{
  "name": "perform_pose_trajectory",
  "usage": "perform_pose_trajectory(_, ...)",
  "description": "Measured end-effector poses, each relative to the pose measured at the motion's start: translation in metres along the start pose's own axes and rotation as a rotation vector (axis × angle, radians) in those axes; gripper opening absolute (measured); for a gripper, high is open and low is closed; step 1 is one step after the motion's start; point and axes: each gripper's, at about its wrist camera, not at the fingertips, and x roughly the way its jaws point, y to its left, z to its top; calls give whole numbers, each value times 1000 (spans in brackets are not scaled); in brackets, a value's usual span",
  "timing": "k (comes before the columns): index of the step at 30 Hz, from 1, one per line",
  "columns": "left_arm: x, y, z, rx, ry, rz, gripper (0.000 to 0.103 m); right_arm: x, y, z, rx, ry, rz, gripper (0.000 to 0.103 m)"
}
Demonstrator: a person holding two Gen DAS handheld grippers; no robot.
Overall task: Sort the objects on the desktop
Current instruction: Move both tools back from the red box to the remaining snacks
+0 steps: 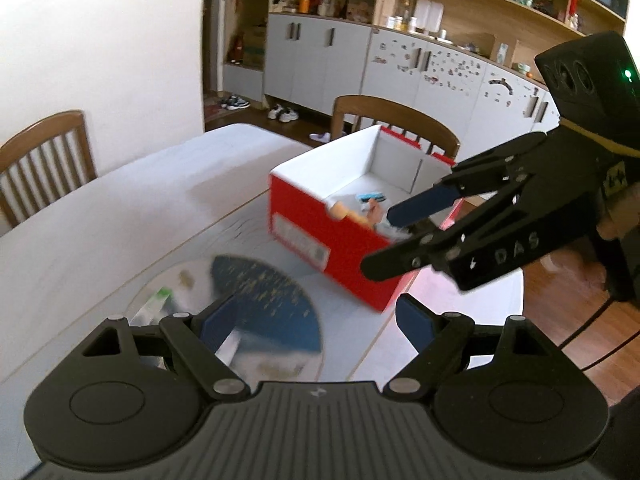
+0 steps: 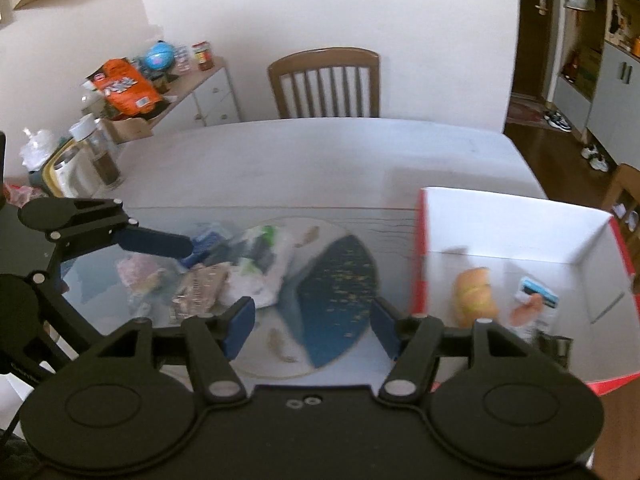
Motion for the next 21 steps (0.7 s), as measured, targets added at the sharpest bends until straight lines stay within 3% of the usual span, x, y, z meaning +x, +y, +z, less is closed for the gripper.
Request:
perform_pose_trajectory(2,-11,11,-17,-16,5,21,95,3,14,0,-14,1,9,65)
perform_pose_trajectory(9,-51,45,-75,-85,32,87,98,15,54,-5,-31,5,47,65)
perform_pose_trajectory(17,-73,65,-123,-128,56,104,102,33,92,-9,-64,6,67,83)
perform_pose_trajectory(21,-74,65,-137,-112,59,98,102,41,104,-10,-72,16,70,85)
